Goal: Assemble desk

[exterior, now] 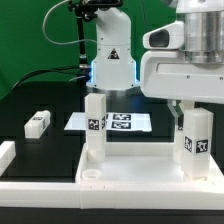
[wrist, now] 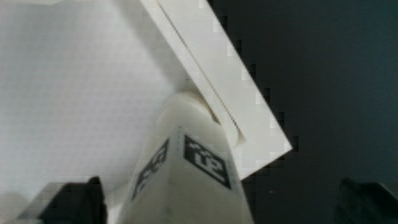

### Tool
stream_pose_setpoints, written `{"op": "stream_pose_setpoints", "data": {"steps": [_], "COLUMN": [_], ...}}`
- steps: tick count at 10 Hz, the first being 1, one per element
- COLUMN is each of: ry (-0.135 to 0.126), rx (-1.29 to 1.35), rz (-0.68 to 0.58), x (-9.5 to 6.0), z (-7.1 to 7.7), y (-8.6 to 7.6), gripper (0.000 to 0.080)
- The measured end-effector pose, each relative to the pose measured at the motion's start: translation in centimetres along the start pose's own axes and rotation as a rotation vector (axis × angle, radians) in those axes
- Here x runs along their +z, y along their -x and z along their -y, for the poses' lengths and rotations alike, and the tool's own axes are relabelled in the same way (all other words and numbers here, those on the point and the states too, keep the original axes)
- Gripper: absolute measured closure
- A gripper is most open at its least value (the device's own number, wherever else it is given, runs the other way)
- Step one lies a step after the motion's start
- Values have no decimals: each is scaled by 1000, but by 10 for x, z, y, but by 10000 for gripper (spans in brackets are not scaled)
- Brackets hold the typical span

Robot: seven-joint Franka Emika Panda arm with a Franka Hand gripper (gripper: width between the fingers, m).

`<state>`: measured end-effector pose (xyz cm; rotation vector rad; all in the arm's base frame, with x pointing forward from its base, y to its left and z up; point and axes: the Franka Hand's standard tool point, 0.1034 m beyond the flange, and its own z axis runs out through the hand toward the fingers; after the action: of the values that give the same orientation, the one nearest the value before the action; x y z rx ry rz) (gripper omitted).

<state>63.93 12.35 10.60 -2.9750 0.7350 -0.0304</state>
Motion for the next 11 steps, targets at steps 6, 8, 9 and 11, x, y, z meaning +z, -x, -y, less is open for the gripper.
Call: {"op": "stream_pose_setpoints", "data": {"steps": [6, 8, 9, 11], "ry": [14, 13, 13, 10], "rx": [-601, -583, -580, -484], "rz": [-47, -46, -46, -45], "x": [-5, -5, -4, -4], "z": [-12, -11, -11, -11], "y": [-10, -9, -9, -9], "gripper": [150, 274, 274, 514]}}
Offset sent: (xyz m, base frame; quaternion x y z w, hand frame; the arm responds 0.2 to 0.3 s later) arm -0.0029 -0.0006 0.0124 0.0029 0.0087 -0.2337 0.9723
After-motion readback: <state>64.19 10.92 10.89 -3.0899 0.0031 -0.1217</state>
